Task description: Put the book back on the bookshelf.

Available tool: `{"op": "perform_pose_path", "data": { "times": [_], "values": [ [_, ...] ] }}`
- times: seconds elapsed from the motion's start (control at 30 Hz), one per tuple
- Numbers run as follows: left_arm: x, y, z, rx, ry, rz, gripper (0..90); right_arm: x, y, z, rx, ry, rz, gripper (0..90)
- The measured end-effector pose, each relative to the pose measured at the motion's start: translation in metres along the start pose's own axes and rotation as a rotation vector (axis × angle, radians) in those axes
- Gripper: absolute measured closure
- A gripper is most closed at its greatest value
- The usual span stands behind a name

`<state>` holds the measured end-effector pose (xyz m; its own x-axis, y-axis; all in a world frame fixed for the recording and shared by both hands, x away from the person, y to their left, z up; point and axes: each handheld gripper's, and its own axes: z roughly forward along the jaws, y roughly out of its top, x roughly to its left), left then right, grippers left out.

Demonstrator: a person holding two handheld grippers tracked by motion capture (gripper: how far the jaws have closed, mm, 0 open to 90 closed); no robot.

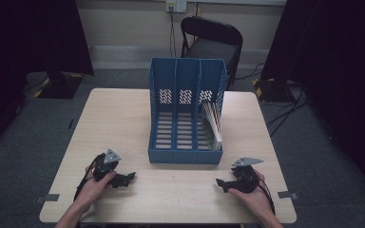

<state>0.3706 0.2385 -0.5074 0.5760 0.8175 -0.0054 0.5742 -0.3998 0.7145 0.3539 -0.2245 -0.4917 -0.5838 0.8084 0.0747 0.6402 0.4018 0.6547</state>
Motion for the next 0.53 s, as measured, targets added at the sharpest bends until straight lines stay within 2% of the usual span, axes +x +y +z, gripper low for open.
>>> {"op": "perform_pose_path", "data": {
  "times": [0.03,0.1,0.17,0.23,0.27,0.53],
  "values": [
    [0.0,0.0,0.0,0.0,-0.002,0.002,0.0,0.002,0.0,0.001,0.003,-0.028,-0.031,20.8],
    [0.0,0.0,0.0,0.0,-0.002,0.002,0.0,0.004,-0.001,0.003,-0.013,-0.005,-0.014,17.7],
    [0.0,0.0,0.0,0.0,-0.001,0.001,0.0,0.007,-0.004,0.007,-0.038,-0.048,-0.062,15.6],
    [0.0,0.0,0.0,0.0,-0.001,0.0,0.0,0.006,-0.008,0.011,-0.098,-0.047,-0.073,12.9],
    [0.0,0.0,0.0,0.0,-0.002,0.001,0.0,0.005,-0.009,0.011,-0.108,-0.043,-0.072,12.9],
    [0.0,0.0,0.0,0.002,-0.001,0.001,0.0,0.006,-0.01,0.011,-0.109,-0.056,-0.063,12.9]
  ]
}}
